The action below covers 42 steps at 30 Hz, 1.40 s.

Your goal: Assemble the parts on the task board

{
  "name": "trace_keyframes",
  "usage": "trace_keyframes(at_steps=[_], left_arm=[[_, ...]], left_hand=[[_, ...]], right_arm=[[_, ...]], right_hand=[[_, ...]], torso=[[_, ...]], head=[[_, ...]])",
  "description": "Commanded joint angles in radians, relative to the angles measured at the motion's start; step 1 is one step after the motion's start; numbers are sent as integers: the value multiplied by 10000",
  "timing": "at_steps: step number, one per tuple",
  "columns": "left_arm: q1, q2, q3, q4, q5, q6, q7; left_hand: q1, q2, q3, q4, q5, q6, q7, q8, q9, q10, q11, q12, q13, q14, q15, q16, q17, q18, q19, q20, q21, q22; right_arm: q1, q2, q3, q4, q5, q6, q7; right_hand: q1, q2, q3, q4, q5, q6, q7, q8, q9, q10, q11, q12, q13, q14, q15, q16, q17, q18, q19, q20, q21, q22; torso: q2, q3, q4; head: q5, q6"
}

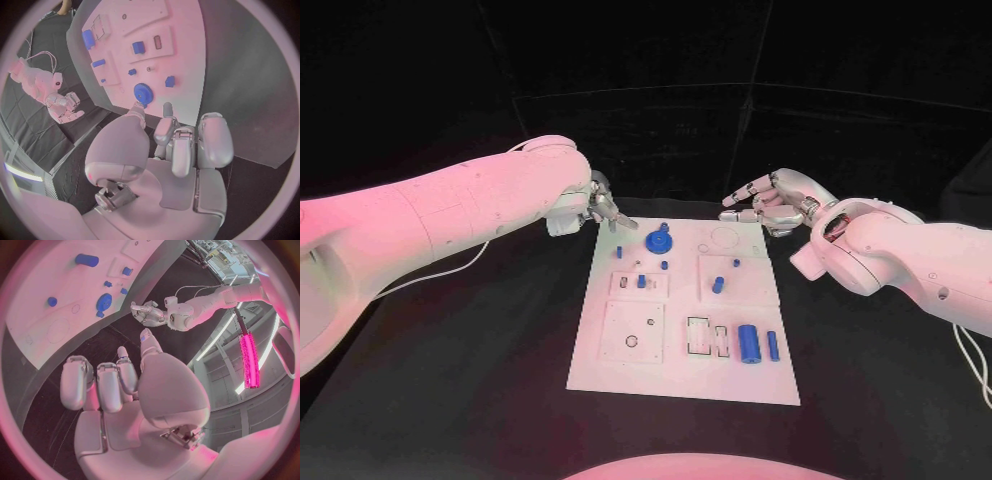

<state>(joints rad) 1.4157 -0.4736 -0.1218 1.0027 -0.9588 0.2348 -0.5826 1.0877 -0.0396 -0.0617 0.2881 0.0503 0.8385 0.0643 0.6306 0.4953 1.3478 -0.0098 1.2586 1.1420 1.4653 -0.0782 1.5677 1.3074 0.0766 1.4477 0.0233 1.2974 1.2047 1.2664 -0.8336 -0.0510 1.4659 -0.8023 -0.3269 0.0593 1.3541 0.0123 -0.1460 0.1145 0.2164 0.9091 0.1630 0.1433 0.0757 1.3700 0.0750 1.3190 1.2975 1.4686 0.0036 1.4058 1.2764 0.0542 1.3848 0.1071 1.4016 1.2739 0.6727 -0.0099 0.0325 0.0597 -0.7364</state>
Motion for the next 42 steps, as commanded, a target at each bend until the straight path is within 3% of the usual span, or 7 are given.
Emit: trace_keyframes(at_steps=[1,7,12,25,42], left_arm=[[-48,139,-43,-309,-498,707,57],[-129,403,-190,-860,-622,958,37],[-218,546,-234,-1119,-648,1109,99],[-431,823,-251,-1449,-656,1195,274],[-476,985,-251,-1459,-653,1230,409]], left_hand=[[26,126,-75,-10,-36,118,-1,-51,-23,54,-13,49,22,1055,20,31,2634,17,33,62,20,17],[81,214,-120,-12,-36,173,-13,-52,-54,71,-24,72,50,1055,10,31,2634,16,36,54,22,25],[192,280,-158,-45,-35,211,-22,-59,-87,68,-32,70,44,1055,2,31,2634,15,39,46,22,31],[445,447,-222,-91,-33,253,-23,-93,-169,82,-35,94,69,1055,-2,31,2634,3,58,37,53,88],[673,610,-250,-149,-32,311,-26,-103,-234,100,-38,117,90,1055,-3,31,2634,-6,74,36,84,141]], right_arm=[[19,11,7,-7,27,3,96],[19,17,7,-10,27,-3,100],[19,29,7,-14,27,-6,109],[19,73,7,-18,27,-66,139],[20,103,7,-38,27,-69,128]], right_hand=[[-1,69,-35,-15,54,-29,-23,38,-15,-33,-11,-34,-9,399,-70,-60,9,155,-55,-13,-69,-6],[46,96,-42,-51,157,-34,-24,55,-16,-39,-13,-39,-16,401,-73,-69,6,155,-51,-15,-75,-7],[46,96,-42,-51,157,-34,-24,55,-16,-39,-13,-39,-16,401,-73,-69,6,155,-51,-15,-75,-7],[58,103,-45,-60,189,-36,-24,59,-17,-46,-14,-47,-26,401,-73,-73,2,157,-56,-16,-82,-16],[60,106,-47,-62,198,-37,-24,61,-17,-56,-14,-59,-39,400,-74,-76,-1,159,-61,-16,-87,-24]], torso=[[-16,2,21],[-16,6,14],[-18,2,13],[-20,10,21],[-25,8,25]], head=[[15,-40],[59,-49],[55,-52],[65,-65],[37,-78]])
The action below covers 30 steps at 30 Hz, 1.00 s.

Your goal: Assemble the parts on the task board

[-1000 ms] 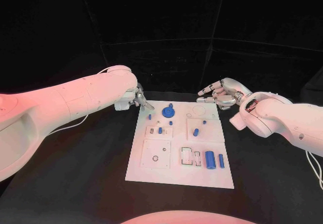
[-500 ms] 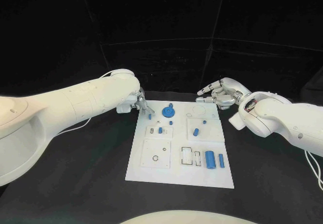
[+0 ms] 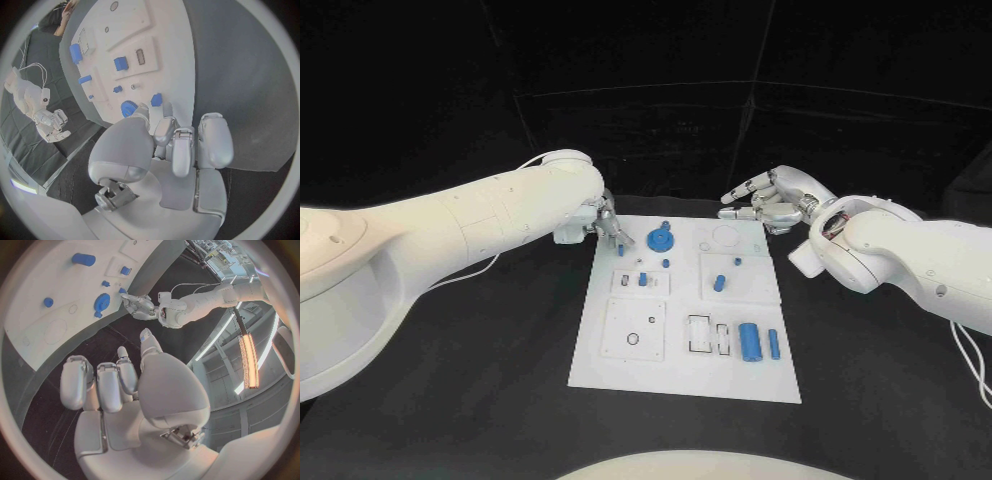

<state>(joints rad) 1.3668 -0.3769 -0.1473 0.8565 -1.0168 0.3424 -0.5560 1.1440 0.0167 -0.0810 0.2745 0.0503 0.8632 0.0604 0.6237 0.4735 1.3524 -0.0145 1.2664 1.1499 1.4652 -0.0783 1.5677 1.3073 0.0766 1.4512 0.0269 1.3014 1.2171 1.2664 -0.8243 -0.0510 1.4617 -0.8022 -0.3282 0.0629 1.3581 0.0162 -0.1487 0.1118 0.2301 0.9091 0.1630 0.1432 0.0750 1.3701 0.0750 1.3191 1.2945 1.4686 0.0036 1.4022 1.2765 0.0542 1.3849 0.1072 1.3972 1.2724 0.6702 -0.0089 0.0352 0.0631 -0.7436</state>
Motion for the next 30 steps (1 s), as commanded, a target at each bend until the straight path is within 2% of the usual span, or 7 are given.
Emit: trace_keyframes(at_steps=[1,9,26,30], left_arm=[[13,21,4,2,-72,157,143],[11,38,4,15,-72,196,165],[7,58,4,59,-71,204,152],[7,62,4,61,-71,213,156]], left_hand=[[151,65,-57,-30,-32,75,11,-33,-23,55,7,41,14,1056,-3,31,2635,-8,41,0,49,25],[452,216,-7,-163,-31,121,9,-39,-81,69,4,57,29,1056,-5,31,2635,-12,49,-3,65,56],[627,304,20,-258,-30,192,-1,-15,-112,77,-3,67,38,1056,-8,31,2635,-14,52,-5,71,75],[738,400,68,-319,-30,234,-10,3,-126,78,-11,65,34,1056,-13,31,2635,-15,54,-9,74,85]], right_arm=[[21,11,7,2,27,-55,92],[21,25,7,-3,27,-44,87],[21,46,7,-13,27,-33,82],[21,50,7,-12,27,-36,84]], right_hand=[[20,66,-20,-35,61,-37,-24,61,-10,-57,-14,-60,-9,400,-74,-40,-2,159,-61,-17,-43,-9],[23,71,-26,-40,85,-38,-24,66,-10,-45,-14,-43,10,401,-74,-40,1,158,-60,-17,-44,-8],[23,71,-26,-40,85,-38,-24,66,-10,-45,-14,-43,10,401,-74,-40,1,158,-60,-17,-44,-8],[23,71,-26,-40,85,-38,-24,66,-10,-45,-14,-43,10,401,-74,-40,1,158,-60,-17,-44,-8]], torso=[[-1,-2,-2],[3,-2,4],[-2,-1,4],[2,-4,-1]], head=[[1,-7],[3,-30],[10,-73],[8,-80]])
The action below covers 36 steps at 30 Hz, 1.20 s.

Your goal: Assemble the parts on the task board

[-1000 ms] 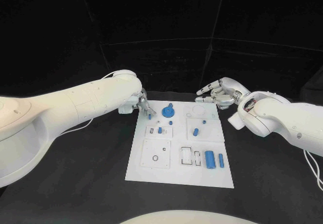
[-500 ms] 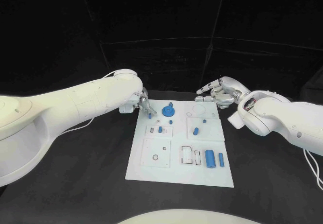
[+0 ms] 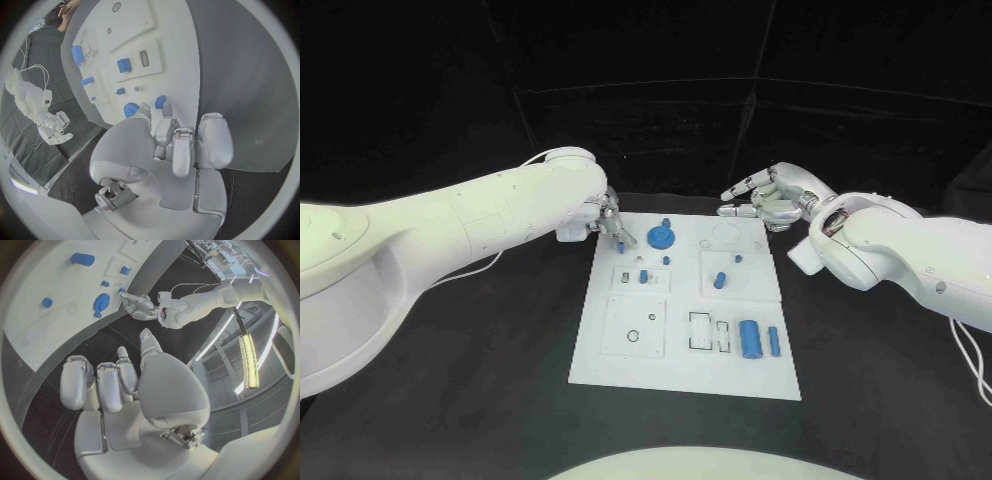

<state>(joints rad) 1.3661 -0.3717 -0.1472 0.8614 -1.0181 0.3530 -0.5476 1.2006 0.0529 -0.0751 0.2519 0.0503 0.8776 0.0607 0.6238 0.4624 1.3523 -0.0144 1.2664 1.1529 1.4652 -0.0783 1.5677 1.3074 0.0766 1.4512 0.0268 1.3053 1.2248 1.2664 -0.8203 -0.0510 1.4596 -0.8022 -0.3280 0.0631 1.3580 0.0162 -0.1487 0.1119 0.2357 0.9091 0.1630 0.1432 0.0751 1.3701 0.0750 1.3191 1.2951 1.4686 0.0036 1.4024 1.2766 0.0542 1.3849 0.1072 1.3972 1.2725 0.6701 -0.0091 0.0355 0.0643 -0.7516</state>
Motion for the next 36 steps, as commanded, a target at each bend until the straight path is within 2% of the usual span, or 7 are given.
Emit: trace_keyframes(at_steps=[1,8,21,28,31,33,36], left_arm=[[13,12,3,11,-57,112,75],[13,3,3,25,-56,147,82],[10,-42,4,58,2,177,144],[11,-142,4,156,296,-122,256],[30,-304,4,333,554,-388,281],[58,-449,4,495,804,-608,286],[119,-729,4,833,1165,-1012,280]], left_hand=[[279,117,70,-156,-30,101,-20,6,-25,81,-14,66,4,1056,-18,31,2634,-13,51,-12,30,6],[1180,454,596,-780,-24,83,-89,-28,-103,75,-83,48,-6,1056,-61,31,2634,-14,52,-42,35,33],[2317,664,1946,-1847,-13,31,-151,-208,-320,61,-146,-6,9,1056,-123,31,2634,-25,61,-104,56,97],[1923,357,3195,-2180,-48,34,-95,-124,-331,82,-83,-70,-36,1056,-63,31,2634,-27,55,-60,40,113],[1436,-24,4134,-2371,-24,18,-61,9,-292,118,-109,-76,-38,1056,-23,31,2634,-19,60,-43,32,127],[1340,-51,4356,-2399,-15,35,-80,53,-278,132,-86,-67,-27,1056,-42,31,2634,-22,60,-30,29,129],[604,-462,5778,-2632,54,-22,-50,351,-182,116,-71,-145,-132,1056,-14,31,2634,-11,55,1,-14,116]], right_arm=[[20,11,7,10,26,-37,83],[20,7,7,10,26,-37,83],[20,10,7,3,26,-53,96],[20,3,7,-5,26,-64,110],[20,-12,7,-6,26,-113,146],[21,-28,7,-4,26,-136,153],[21,-47,7,-4,26,-151,150]], right_hand=[[24,71,-26,-40,29,-37,-24,66,-11,-45,-14,-43,4,401,-74,-42,1,159,-60,-18,-44,-10],[24,71,-26,-40,29,-37,-24,66,-11,-45,-14,-43,4,401,-74,-42,1,159,-60,-18,-44,-10],[39,89,-32,-53,80,-35,-26,79,-11,-42,-16,-38,7,404,-76,-42,7,158,-57,-19,-47,-9],[43,94,-33,-57,101,-35,-26,82,-11,-46,-17,-43,1,404,-76,-44,5,158,-55,-19,-47,-7],[74,121,-55,-88,402,-31,-31,113,-12,-37,-24,-29,12,411,-82,-44,22,156,-43,-25,-49,0],[73,121,-57,-87,408,-31,-31,114,-12,-35,-24,-27,14,412,-82,-44,22,155,-43,-25,-49,1],[69,120,-60,-86,413,-32,-31,114,-13,-35,-24,-26,15,412,-82,-44,23,156,-44,-26,-51,-2]], torso=[[0,-2,-9],[0,-6,-8],[4,-2,-3],[-6,-3,5],[-20,4,23],[-27,10,36],[-24,8,36]], head=[[-2,-9],[-12,-37],[-6,-66],[-15,-78],[-34,-92],[-41,-95],[-15,-74]])
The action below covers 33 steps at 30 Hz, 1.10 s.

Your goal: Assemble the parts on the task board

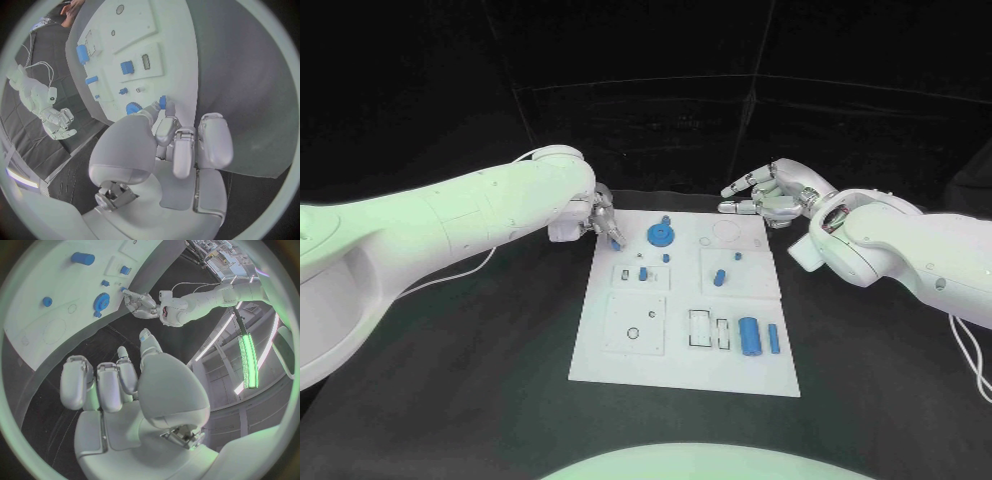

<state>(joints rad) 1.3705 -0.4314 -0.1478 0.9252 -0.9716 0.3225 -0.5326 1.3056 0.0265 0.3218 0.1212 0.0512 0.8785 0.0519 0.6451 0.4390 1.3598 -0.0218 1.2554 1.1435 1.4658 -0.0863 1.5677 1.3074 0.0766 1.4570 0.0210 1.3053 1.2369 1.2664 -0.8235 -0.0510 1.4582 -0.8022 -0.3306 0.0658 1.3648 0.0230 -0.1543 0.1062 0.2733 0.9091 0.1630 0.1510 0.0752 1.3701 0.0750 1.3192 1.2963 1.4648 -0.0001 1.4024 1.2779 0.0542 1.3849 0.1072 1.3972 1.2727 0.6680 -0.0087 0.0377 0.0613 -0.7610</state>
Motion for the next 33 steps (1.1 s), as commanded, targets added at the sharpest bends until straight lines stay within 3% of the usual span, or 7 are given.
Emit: trace_keyframes(at_steps=[1,5,12,16,20,24,33], left_arm=[[91,-205,10,287,765,-805,129],[175,-702,8,973,1182,-1484,116],[212,-1421,-2,2112,1397,-2399,161],[190,-1730,-18,2683,1268,-2759,219],[125,-2011,-72,3191,1031,-3078,293],[59,-2326,-232,3676,694,-3396,394],[-185,-2660,-362,4196,100,-3794,640]], left_hand=[[-700,-329,2220,-1385,30,-58,50,241,90,55,4,-34,-45,1050,69,31,2634,-12,0,65,-17,3],[-1146,-584,3070,-1583,69,-116,24,501,179,107,-20,-2,-26,1050,57,31,2634,-16,21,60,-5,46],[-1423,-735,3540,-1690,66,-160,-3,695,242,149,-19,27,-7,1050,41,31,2634,-19,36,48,3,75],[-1476,-774,3631,-1716,64,-168,-8,740,255,157,-24,30,-8,1050,37,31,2634,-20,41,45,7,86],[-1507,-820,3692,-1742,64,-174,-15,775,266,169,-30,40,2,1050,33,31,2634,-26,53,41,28,115],[-1527,-848,3734,-1756,64,-174,-20,800,273,185,-35,59,24,1050,29,31,2634,-30,63,38,46,139],[-1548,-885,3785,-1773,62,-173,-28,831,281,200,-42,71,34,1050,24,31,2634,-34,72,33,61,158]], right_arm=[[21,-19,7,10,26,-126,122],[22,-30,7,-7,26,-127,113],[22,-29,5,-29,26,-125,94],[22,-23,5,-44,26,-126,84],[21,-8,4,-57,26,-114,78],[21,-2,4,-70,26,-112,76],[21,26,3,-91,26,-98,80]], right_hand=[[1,53,-4,-29,37,-32,-31,37,-13,-34,-23,-27,3,450,-45,-45,10,156,-44,-25,-51,-3],[1,53,-4,-29,37,-32,-31,37,-13,-34,-23,-27,3,450,-45,-45,10,156,-44,-25,-51,-3],[1,53,-4,-29,37,-32,-31,37,-13,-34,-23,-27,3,450,-45,-45,10,156,-44,-25,-51,-3],[-14,47,-18,-24,51,-31,-31,41,-13,-40,-23,-35,-7,449,-45,-50,4,157,-48,-26,-55,-9],[-19,45,-22,-21,49,-31,-31,42,-13,-37,-23,-31,-3,448,-45,-53,-1,156,-46,-26,-54,-7],[-19,45,-22,-21,49,-31,-31,42,-13,-37,-23,-31,-3,448,-45,-53,-1,156,-46,-26,-54,-7],[-19,45,-22,-21,49,-31,-31,42,-13,-37,-23,-31,-3,448,-45,-53,-1,156,-46,-26,-54,-7]], torso=[[-5,1,12],[-15,-2,34],[-5,6,1],[-13,-8,31],[-21,-13,18],[-17,-10,6],[-9,-10,14]], head=[[21,28],[19,24],[87,40],[92,45],[104,43],[107,53],[108,69]])
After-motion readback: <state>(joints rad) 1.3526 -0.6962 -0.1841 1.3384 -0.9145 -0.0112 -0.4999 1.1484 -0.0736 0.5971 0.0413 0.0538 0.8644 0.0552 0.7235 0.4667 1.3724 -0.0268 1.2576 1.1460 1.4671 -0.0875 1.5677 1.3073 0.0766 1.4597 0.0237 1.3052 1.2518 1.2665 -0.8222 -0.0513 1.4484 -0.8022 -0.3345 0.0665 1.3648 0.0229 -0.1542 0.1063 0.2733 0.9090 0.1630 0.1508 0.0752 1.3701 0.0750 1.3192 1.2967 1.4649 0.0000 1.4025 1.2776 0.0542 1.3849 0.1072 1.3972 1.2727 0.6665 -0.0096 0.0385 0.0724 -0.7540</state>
